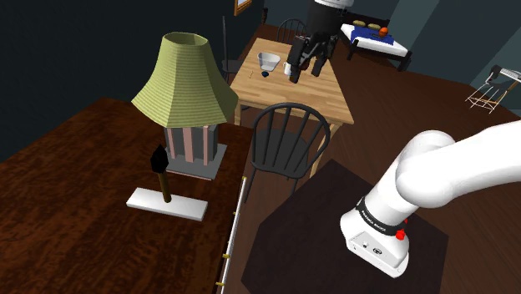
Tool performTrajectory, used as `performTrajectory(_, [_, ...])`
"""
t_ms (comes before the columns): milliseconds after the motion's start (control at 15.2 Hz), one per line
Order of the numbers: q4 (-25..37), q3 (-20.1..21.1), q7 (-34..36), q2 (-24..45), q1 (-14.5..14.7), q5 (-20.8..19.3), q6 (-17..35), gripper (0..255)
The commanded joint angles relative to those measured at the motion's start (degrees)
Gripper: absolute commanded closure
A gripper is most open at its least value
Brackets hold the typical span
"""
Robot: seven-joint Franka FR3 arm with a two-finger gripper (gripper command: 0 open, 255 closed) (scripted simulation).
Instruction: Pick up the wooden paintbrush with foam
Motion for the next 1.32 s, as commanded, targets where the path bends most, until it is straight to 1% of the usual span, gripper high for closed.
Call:
performTrajectory(0, [0.5, 2.0, 1.7, 2.4, 0.8, 1.0, 1.6, 0])
performTrajectory(330, [3.8, 7.2, 6.2, 9.7, 2.3, 2.5, 5.4, 0])
performTrajectory(660, [8.5, 12.3, 11.0, 18.0, 3.5, 2.5, 8.6, 0])
performTrajectory(990, [14.6, 17.0, 16.4, 27.4, 4.7, 0.5, 11.0, 0])
performTrajectory(1254, [20.7, 20.3, 21.1, 35.8, 6.1, -2.6, 12.1, 0])
